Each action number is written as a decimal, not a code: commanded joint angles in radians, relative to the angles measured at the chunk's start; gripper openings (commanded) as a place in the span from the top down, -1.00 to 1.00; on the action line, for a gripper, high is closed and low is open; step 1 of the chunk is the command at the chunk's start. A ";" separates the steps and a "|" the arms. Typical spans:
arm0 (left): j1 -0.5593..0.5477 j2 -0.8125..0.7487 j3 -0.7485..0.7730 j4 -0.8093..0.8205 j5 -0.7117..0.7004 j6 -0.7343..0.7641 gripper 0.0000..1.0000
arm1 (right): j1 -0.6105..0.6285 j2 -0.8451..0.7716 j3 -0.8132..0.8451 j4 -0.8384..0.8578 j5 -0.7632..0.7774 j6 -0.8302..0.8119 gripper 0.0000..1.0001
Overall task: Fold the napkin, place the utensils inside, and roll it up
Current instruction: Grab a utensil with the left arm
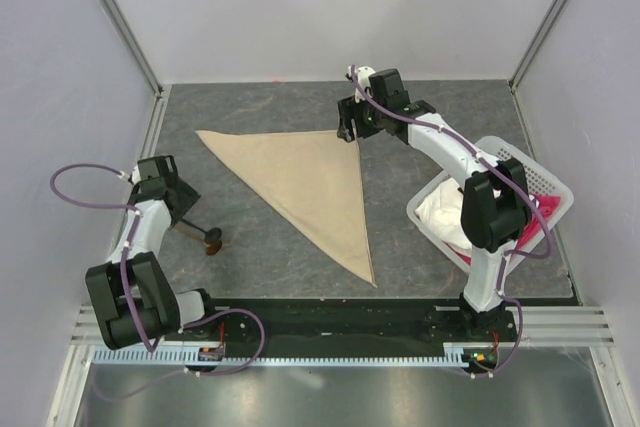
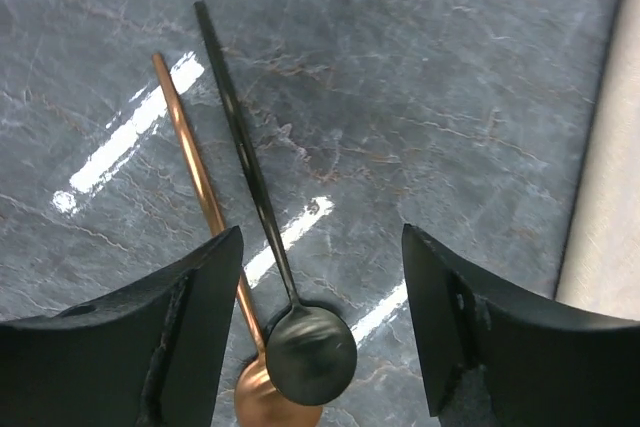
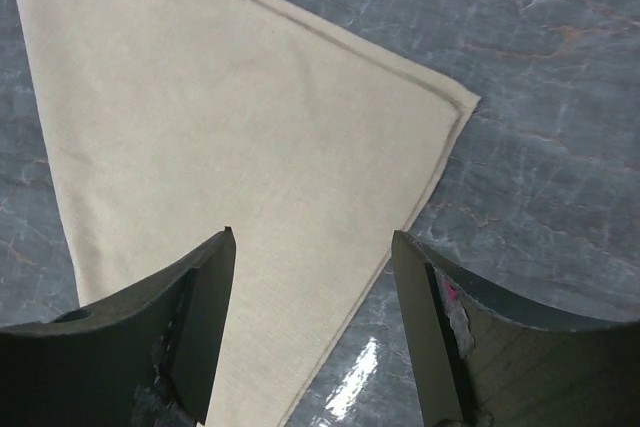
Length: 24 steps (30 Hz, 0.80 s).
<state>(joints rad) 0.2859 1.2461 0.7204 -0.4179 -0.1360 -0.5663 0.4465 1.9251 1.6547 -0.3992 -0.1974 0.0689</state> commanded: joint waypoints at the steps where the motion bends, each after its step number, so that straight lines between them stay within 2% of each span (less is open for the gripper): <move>1: -0.001 0.062 -0.018 0.034 -0.054 -0.087 -0.35 | -0.002 -0.031 -0.044 0.052 -0.108 0.039 -0.45; 5: 0.001 0.142 0.003 0.056 -0.042 -0.084 -0.23 | 0.000 -0.040 -0.061 0.066 -0.111 0.040 -0.45; 14: 0.001 0.213 -0.004 0.062 -0.034 -0.095 -0.11 | -0.002 -0.043 -0.073 0.072 -0.123 0.042 -0.45; 18: -0.001 0.236 -0.012 0.074 -0.005 -0.098 0.36 | 0.000 -0.048 -0.078 0.074 -0.125 0.040 -0.45; 20: -0.001 0.237 -0.022 0.090 0.022 -0.101 0.45 | 0.000 -0.051 -0.078 0.074 -0.125 0.040 -0.46; 24: -0.007 0.251 -0.027 0.106 0.070 -0.107 0.83 | -0.002 -0.052 -0.082 0.072 -0.125 0.040 -0.46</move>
<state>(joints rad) 0.2897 1.4567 0.7139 -0.3618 -0.1452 -0.6250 0.4473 1.9251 1.5818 -0.3546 -0.3008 0.1051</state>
